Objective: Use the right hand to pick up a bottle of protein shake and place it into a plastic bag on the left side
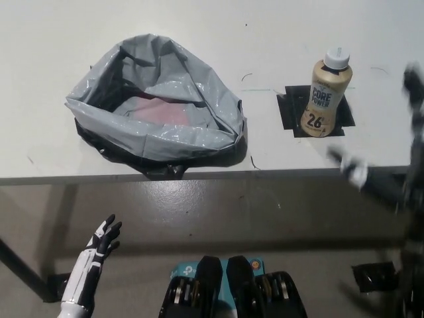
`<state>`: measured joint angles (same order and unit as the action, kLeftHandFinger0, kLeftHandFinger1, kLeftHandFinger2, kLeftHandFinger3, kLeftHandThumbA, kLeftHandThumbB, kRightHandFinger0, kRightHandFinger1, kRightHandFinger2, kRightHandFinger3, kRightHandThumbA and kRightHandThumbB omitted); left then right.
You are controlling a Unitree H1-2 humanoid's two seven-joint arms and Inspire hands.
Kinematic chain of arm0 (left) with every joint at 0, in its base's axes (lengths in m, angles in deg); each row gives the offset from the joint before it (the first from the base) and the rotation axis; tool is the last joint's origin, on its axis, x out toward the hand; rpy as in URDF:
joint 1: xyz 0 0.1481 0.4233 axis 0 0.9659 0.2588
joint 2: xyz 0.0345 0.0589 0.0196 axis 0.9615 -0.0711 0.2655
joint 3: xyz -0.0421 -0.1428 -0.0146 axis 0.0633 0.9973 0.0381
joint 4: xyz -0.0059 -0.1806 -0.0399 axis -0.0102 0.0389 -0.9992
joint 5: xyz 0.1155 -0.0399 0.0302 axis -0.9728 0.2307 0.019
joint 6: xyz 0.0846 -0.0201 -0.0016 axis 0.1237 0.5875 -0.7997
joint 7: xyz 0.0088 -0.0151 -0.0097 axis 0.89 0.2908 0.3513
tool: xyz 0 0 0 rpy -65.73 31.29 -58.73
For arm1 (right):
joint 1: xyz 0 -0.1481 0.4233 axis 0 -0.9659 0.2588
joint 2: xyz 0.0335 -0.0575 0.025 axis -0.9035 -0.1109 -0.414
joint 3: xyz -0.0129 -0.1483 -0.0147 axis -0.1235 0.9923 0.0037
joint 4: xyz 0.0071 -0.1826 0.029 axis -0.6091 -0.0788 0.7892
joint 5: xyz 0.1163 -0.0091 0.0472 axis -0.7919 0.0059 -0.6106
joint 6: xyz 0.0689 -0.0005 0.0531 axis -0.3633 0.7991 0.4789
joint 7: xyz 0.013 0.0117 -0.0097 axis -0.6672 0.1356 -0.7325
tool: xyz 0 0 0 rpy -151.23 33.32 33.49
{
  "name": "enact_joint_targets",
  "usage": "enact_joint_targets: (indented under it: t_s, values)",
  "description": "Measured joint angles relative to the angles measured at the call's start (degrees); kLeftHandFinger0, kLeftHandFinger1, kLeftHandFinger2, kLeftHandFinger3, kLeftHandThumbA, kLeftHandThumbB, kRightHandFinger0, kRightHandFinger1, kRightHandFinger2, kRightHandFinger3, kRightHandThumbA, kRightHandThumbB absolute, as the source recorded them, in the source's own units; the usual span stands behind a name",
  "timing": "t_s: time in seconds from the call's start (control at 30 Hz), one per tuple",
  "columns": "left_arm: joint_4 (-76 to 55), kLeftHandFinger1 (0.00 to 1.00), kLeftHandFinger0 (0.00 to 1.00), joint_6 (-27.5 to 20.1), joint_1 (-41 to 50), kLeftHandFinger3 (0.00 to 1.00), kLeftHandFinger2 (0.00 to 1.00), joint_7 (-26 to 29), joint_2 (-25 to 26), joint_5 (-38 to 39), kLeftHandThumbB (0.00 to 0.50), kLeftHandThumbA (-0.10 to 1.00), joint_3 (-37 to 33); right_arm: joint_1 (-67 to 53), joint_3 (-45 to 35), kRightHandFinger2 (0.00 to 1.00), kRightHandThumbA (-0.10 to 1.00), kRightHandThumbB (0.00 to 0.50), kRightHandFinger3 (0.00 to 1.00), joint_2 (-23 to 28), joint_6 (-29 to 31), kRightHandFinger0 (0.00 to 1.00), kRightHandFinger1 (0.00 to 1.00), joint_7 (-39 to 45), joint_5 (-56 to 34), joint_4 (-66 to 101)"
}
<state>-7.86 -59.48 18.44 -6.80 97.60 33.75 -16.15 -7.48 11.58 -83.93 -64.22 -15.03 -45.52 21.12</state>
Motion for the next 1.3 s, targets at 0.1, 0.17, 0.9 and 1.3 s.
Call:
enact_joint_targets:
  t_s: [0.1, 0.17, 0.9, 1.3]
  values:
    - [-0.09, 1.00, 1.00, -0.65, 0.05, 1.00, 1.00, -0.30, 0.25, -0.13, 0.308, 1.00, -0.38, 7.04, -2.16, 1.00, 1.00, 0.397, 1.00, 0.26, -2.23, 1.00, 1.00, 0.00, -1.69, -4.96]
    - [-0.21, 1.00, 1.00, -1.03, 0.06, 1.00, 1.00, -0.67, 0.45, -0.17, 0.308, 1.00, -0.65, 11.66, -3.52, 1.00, 1.00, 0.406, 1.00, 0.73, -3.46, 1.00, 1.00, -0.05, -2.58, -10.36]
    - [-0.56, 1.00, 1.00, -2.23, 0.03, 1.00, 1.00, -2.11, 0.81, -0.41, 0.355, 1.00, -1.47, 30.83, -5.56, 1.00, 1.00, 0.500, 1.00, 3.74, -6.16, 1.00, 1.00, 1.34, -7.13, -51.49]
    - [-1.05, 1.00, 1.00, -2.23, -0.27, 1.00, 1.00, -2.72, 1.36, -0.06, 0.333, 1.00, -1.44, 30.25, -4.82, 1.00, 0.98, 0.500, 1.00, 3.77, -6.09, 1.00, 1.00, 3.26, -8.84, -56.42]
